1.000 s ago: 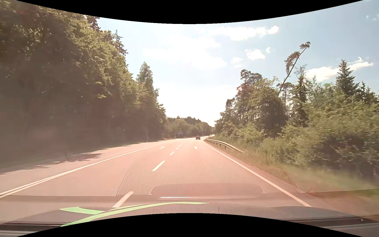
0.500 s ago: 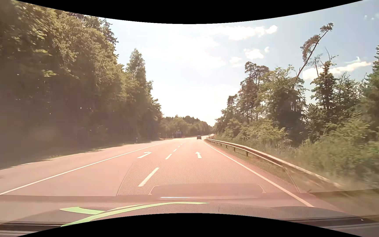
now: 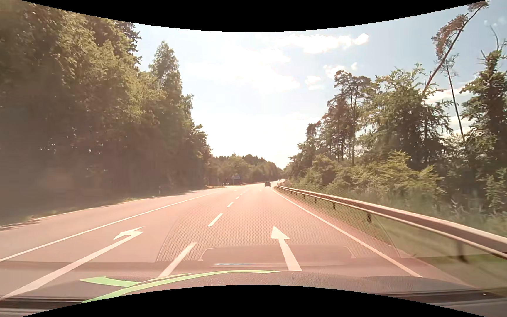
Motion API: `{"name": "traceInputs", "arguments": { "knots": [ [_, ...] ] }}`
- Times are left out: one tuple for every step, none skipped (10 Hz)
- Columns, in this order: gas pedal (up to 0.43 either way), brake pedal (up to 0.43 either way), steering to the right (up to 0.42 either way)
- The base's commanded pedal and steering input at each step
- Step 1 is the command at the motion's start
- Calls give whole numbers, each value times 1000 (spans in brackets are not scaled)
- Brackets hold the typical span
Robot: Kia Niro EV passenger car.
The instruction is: Follow the waypoints while adhering to traffic rules and regulations
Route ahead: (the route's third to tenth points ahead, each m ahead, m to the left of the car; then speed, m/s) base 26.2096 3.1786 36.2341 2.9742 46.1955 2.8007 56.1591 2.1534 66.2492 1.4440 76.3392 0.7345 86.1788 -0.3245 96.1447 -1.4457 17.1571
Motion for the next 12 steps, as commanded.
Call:
{"name": "traceInputs", "arguments": {
  "knots": [
    [47, 0, 7],
    [47, 0, 7],
    [47, 0, 7],
    [47, 0, 7],
    [59, 0, 7],
    [59, 0, 7],
    [59, 0, 7],
    [59, 0, 7],
    [59, 0, 6],
    [59, 0, 6],
    [59, 0, 7],
    [59, 0, 6]
  ]
}}
